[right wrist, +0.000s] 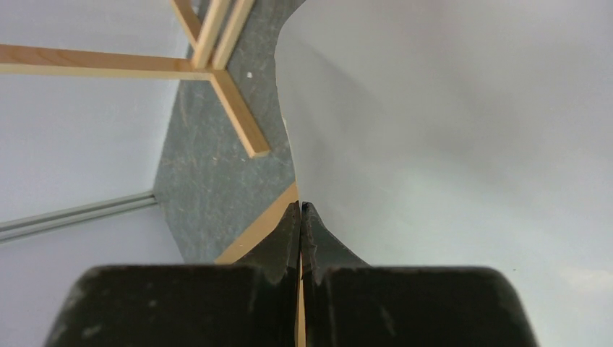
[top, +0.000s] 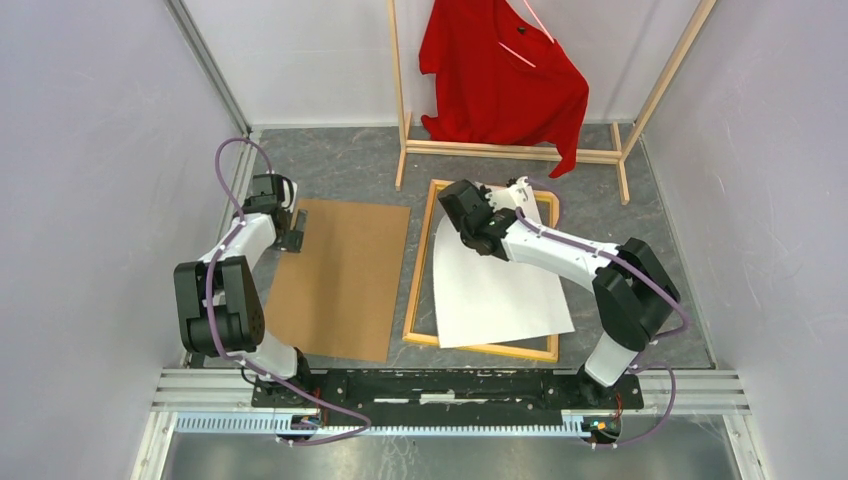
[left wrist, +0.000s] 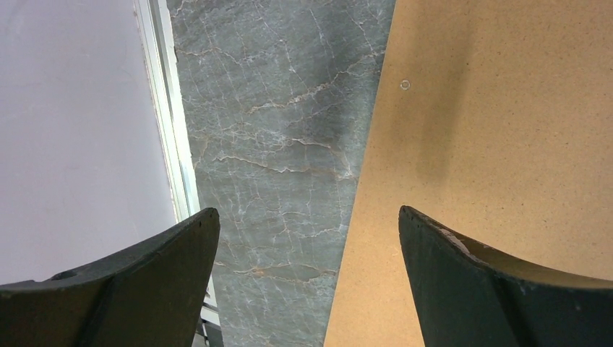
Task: Put the photo into the frame
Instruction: Turn over the photo from the photo frame.
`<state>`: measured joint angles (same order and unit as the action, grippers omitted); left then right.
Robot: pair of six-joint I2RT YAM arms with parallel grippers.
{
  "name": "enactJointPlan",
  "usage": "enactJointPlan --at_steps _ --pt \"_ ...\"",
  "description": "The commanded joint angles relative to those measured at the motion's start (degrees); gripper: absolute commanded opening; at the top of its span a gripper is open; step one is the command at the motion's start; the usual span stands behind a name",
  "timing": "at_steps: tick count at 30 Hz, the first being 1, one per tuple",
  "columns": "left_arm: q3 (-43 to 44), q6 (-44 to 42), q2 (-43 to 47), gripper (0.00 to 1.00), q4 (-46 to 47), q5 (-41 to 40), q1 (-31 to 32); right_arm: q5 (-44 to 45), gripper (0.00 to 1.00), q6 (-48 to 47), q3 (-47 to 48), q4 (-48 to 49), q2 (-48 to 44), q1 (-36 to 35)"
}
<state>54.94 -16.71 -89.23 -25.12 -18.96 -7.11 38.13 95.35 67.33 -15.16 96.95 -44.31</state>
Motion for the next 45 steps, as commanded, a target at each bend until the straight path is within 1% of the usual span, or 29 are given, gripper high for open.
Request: enactJointPlan --at_steps 1,2,3,5,7,9,10,12,14,15,18,20,21,22,23,25,27,28,31,33,35,37,39,41,42,45 --pt "-0.85 -0.77 2.48 1.0 0.15 -0.02 0.29 5.95 0.0 1.38 5.07 -0.63 0.58 -0.01" --pt "-0.95 -0.78 2.44 1.0 0.16 -0.02 0.29 6.43 0.0 -0.24 5.18 0.39 0.69 -0.11" --pt "-0.97 -0.71 2.36 1.0 0.16 -0.02 0.3 6.23 0.03 -1.75 5.06 1.71 0.98 -0.04" --pt "-1.06 -0.46 2.35 1.0 0.16 0.37 0.33 4.4 0.14 -5.72 4.79 4.7 1.8 0.16" --pt "-1.14 -0.15 2.48 1.0 0.12 0.74 0.4 2.41 0.2 -7.21 5.21 4.91 3.05 0.11" --pt "-1.27 -0.16 2.69 1.0 0.07 0.74 0.39 0.74 0.36 -7.93 5.18 5.16 3.8 0.24" --pt "-1.38 -0.15 2.88 1.0 0.08 0.75 0.41 0.22 0.48 -8.86 5.31 5.44 4.03 0.31" --pt "-1.69 -0.31 3.3 1.0 0.08 0.8 0.38 0.7 0.68 -11.6 6.54 4.62 4.21 0.29" --pt "-1.96 -0.47 3.65 1.0 0.08 0.77 0.42 1.49 0.81 -14.95 8.35 3.97 3.97 0.62" --pt "-2.02 -0.59 3.85 1.0 0.08 0.79 0.43 1.38 0.86 -17.18 9.15 4.18 3.74 0.93" --pt "-1.98 -0.86 4.16 1.0 -0.06 0.82 0.4 0.43 0.88 -24.94 12.51 4.24 3.47 2.06" --pt "-1.55 -0.87 4.28 1.0 -0.46 0.97 0.39 -1.02 0.87 -32.68 15.44 5.27 4.37 2.51" --pt "-1.25 -0.87 4.39 1.0 -0.69 1.01 0.36 -1.63 0.83 -37.39 18.01 5.24 5.24 2.57" --pt "-0.97 -0.77 4.53 1.0 -0.98 1.15 0.38 -2.71 0.76 -41.56 20.29 4.95 6.92 2.81" --pt "-0.71 -0.64 4.73 1.0 -1.21 1.31 0.36 -4.03 0.71 -46.73 23.56 4.18 8.57 3.13" --pt "-0.1 -0.4 5.14 1.0 -2.18 2.1 0.4 -6.84 0.69 -55.84 29.13 1.27 12.38 3.92" --pt "0.44 0.02 5.28 1.0 -2.9 3.69 0.39 -9.23 0.68 -63.61 32.55 -2.04 14.67 4.63" --pt "0.56 0.2 5.17 1.0 -3.23 4.12 0.43 -8.49 0.68 -66.66 33.07 -3.5 15.14 4.81" --pt "0.85 0.74 4.78 1.0 -3.67 5.25 0.61 -6.76 0.7 -70.21 28.45 -3.61 12.85 6.78" --pt "1.07 1.11 4.77 1.0 -4.47 6.47 0.84 -11.5 0.71 -70.21 22.32 -0.25 10.49 10.29" --pt "1.66 2.12 5.51 1.0 -5.53 7.26 2.2 -17.35 0.71 -70.78 19.1 2.08 9.32 13.71" --pt "2.59 3.69 6.84 1.0 -6.86 7.52 5.73 -20.13 0.69 -72.87 19.14 2.06 10.02 15.31" --pt "4.3 5.5 7.47 1.0 -8.07 7.17 11.66 -21.23 0.66 -75.49 20.91 0.87 11.7 15.62" --pt "7.15 7.44 6.04 1.0 -9.81 7.29 16.09 -23.98 0.62 -77.97 22.64 0.7 13.36 15.46" --pt "9.31 8.33 4.78 1.0 -10.63 7.76 17.31 -25.1 0.59 -78.81 23.11 1.05 14.13 15.2" --pt "11.56 9.59 1.87 1.0 -12.03 10.11 18.27 -26.74 0.56 -81.56 26.22 1.46 16.85 14.04"
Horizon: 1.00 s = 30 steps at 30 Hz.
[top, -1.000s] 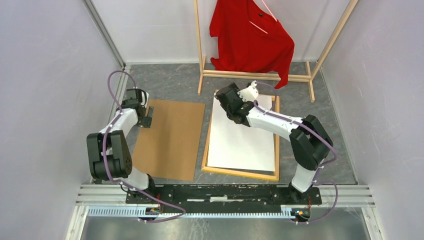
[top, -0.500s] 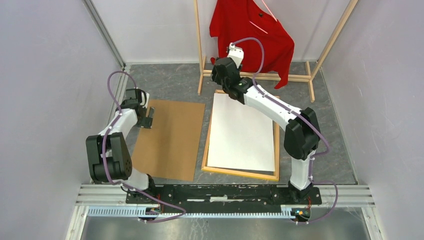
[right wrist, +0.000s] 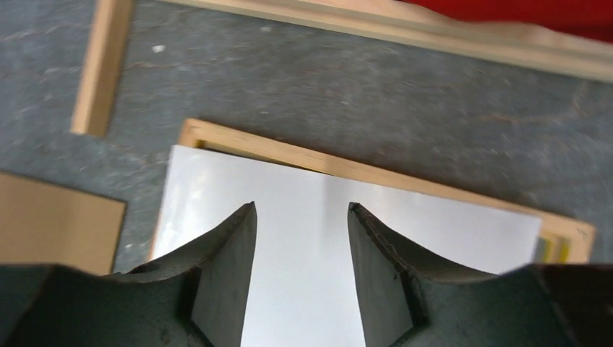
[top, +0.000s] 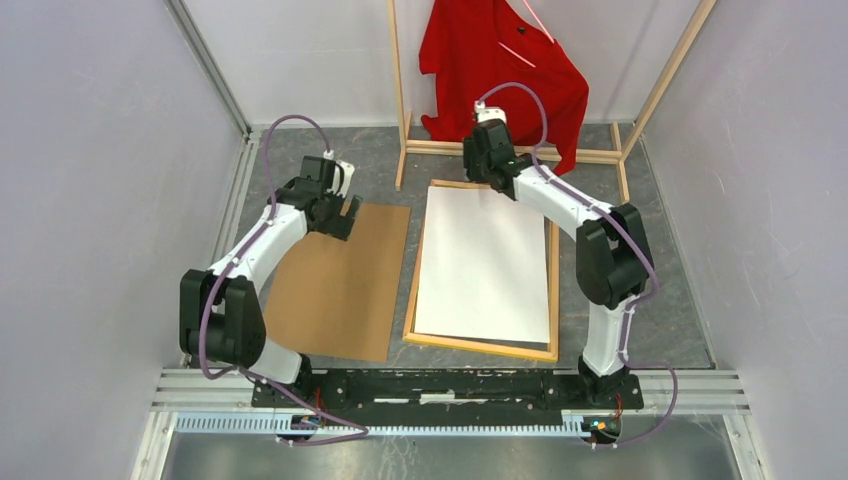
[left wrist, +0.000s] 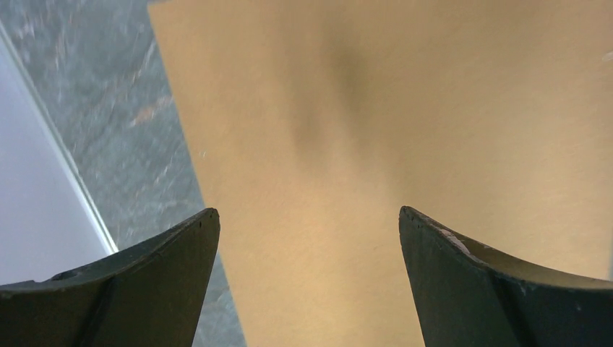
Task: Put the photo into the frame
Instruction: Turn over the photo from the photo frame.
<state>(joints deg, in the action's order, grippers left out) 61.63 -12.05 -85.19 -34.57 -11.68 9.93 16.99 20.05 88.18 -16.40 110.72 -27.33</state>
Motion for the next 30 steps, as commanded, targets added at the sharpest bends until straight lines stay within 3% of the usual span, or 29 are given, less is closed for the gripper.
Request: enactJointPlan --at_steps 1,5,9,30 --pt "4.81 4.81 -2.8 1.0 -2.53 2.96 1.23 -5.96 0.54 -7.69 6.81 2.37 4.4 -3.49" --pt "3.0 2.96 -3.11 1.0 -1.51 3.16 1.23 -6.62 0.46 -12.97 13.35 1.11 9.73 -6.82" --pt "2.8 2.22 -2.72 1.0 -1.47 3.13 1.14 -5.98 0.3 -16.28 14.97 1.77 12.69 -9.57" --pt "0.78 0.77 -3.32 1.0 0.26 0.1 1.14 -3.36 0.28 -18.95 18.74 3.8 20.53 -11.44"
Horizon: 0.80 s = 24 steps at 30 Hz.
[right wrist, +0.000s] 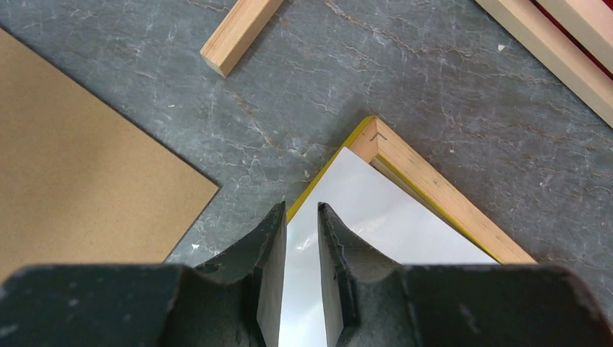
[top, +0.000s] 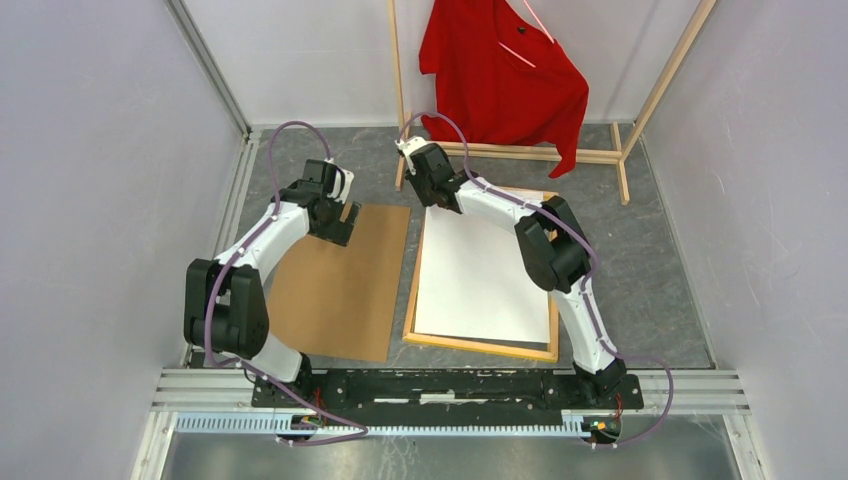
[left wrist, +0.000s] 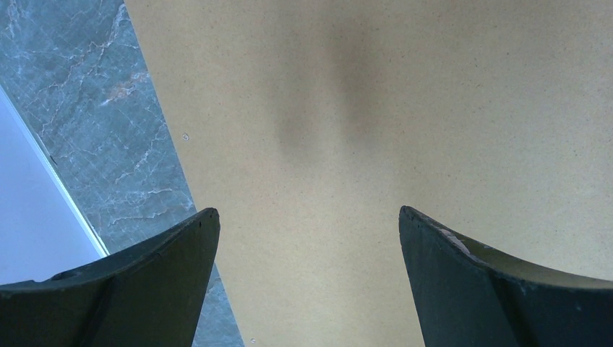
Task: Put the photo into the frame
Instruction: Turn over the photo from the photo frame, then adjust the photo in the photo frame.
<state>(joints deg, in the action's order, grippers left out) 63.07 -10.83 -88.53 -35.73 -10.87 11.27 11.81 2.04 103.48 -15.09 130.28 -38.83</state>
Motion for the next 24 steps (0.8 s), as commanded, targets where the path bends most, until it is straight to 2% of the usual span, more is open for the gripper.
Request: enactJointPlan --at_steps 1,7,24 --pt "-0.71 -0.5 -0.02 1.0 1.38 -0.65 -0.19 2.25 0.28 -1.02 3.68 2.67 1.21 0.09" --pt "-0.92 -0.51 0.03 1.0 1.52 -0.49 -0.19 4.85 0.26 -1.58 3.66 3.67 2.08 0.04" --pt "-2.59 -0.73 1.19 1.0 2.58 -2.49 -0.19 4.68 0.24 -1.43 3.96 4.31 3.51 0.35"
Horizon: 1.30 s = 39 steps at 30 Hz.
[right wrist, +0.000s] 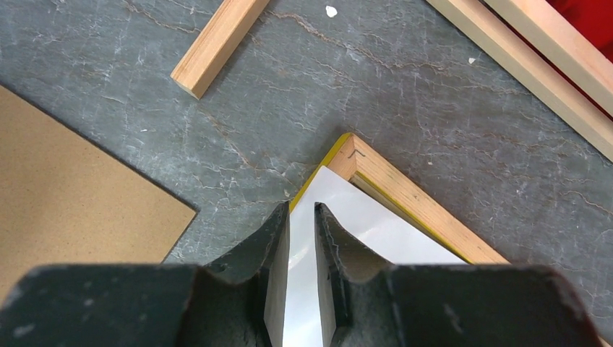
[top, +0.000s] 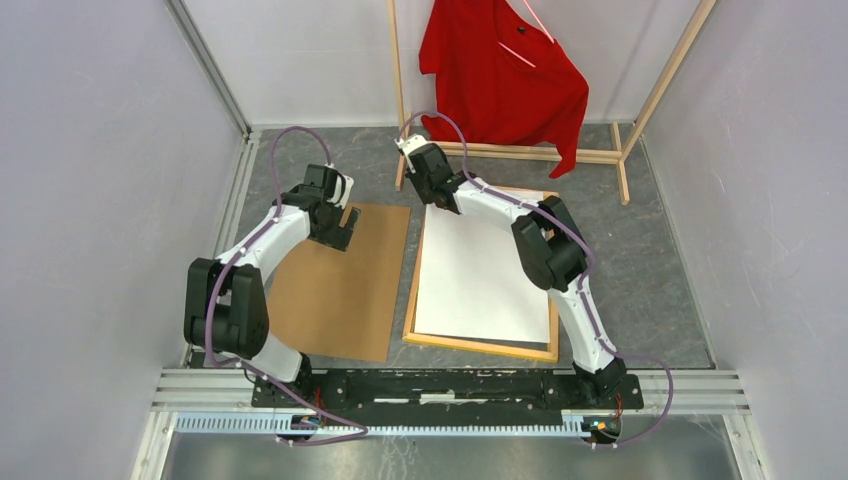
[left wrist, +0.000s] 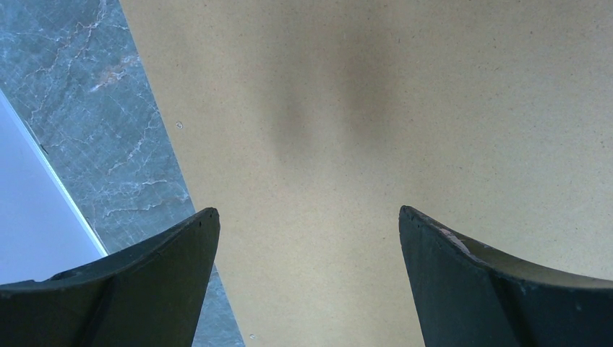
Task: Put the photo into the frame
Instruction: Adjust the photo in the photo frame.
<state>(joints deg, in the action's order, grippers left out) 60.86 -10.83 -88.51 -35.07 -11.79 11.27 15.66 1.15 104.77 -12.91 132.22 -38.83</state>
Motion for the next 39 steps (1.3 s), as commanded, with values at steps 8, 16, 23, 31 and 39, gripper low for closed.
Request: enactJointPlan --at_steps 8,16,23,31,39 --pt "-0.57 -0.95 1.5 1.0 1.93 -1.57 -0.19 0.64 0.24 -0.49 3.07 1.44 2.51 0.69" --pt "-0.78 -1.0 1.24 1.0 1.92 -1.66 -0.19 2.55 0.23 -0.05 2.05 1.28 1.81 1.05" --pt "-0.84 -0.93 1.71 1.0 1.67 -0.78 -0.19 2.99 0.22 0.19 -0.55 1.93 0.17 1.86" --pt "-1.01 -0.88 1.52 1.0 1.71 -1.05 -0.19 4.33 0.2 0.09 -2.32 1.97 -1.91 2.68" --pt "-1.14 -0.86 1.2 1.0 1.76 -0.97 -0.19 4.38 0.2 1.44 -4.95 2.9 -4.58 3.72"
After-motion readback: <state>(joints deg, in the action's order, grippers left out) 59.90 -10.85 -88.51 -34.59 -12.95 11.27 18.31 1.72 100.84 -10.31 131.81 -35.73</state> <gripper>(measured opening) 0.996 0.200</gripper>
